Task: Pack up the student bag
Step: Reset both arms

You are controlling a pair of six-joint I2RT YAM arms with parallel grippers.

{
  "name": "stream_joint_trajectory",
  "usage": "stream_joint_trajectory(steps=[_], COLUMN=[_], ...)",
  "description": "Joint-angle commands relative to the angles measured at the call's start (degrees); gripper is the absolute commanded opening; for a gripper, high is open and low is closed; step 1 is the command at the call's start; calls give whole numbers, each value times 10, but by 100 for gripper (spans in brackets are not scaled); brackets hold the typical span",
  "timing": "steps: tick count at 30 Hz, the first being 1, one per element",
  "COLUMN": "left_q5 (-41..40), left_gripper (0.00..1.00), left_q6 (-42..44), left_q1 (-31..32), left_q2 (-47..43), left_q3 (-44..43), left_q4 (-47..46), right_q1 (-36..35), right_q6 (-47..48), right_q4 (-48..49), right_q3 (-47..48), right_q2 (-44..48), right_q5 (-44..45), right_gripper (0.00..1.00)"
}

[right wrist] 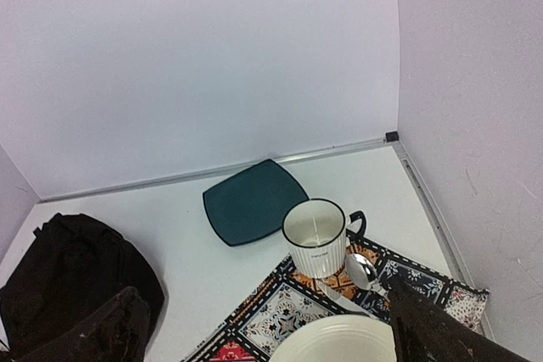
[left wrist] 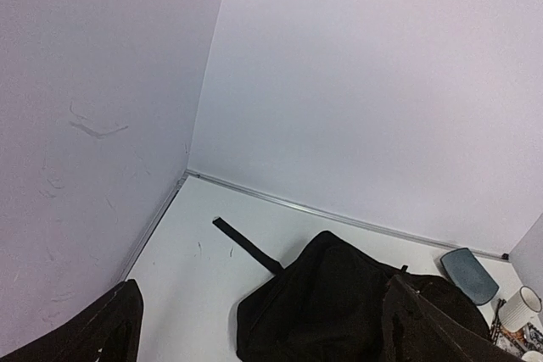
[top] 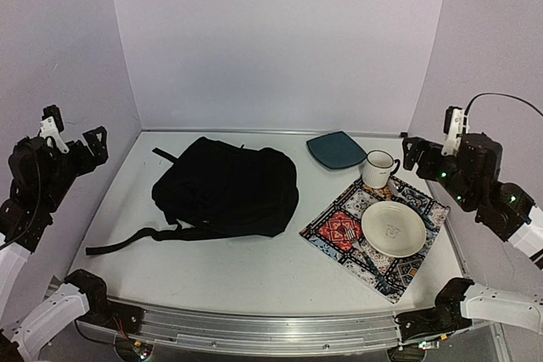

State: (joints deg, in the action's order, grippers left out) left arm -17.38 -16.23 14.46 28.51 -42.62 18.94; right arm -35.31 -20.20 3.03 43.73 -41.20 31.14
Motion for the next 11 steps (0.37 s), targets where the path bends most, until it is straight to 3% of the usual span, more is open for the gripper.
stream_joint_trajectory(steps=[1,11], left_q5=[-13,-13], left_gripper=[99,99], left_q6=[16,14], left_q1=[-1,-1], left_q2=[-18,-38], left_q3=[20,37], left_q4=[-41,-45], right_q1=[-1,-1], right_q6=[-8,-11], right_q4=[21,22], right_q3=[-5,-19], right_q2=[11,22], right_q5=[19,28], right_gripper=[98,98])
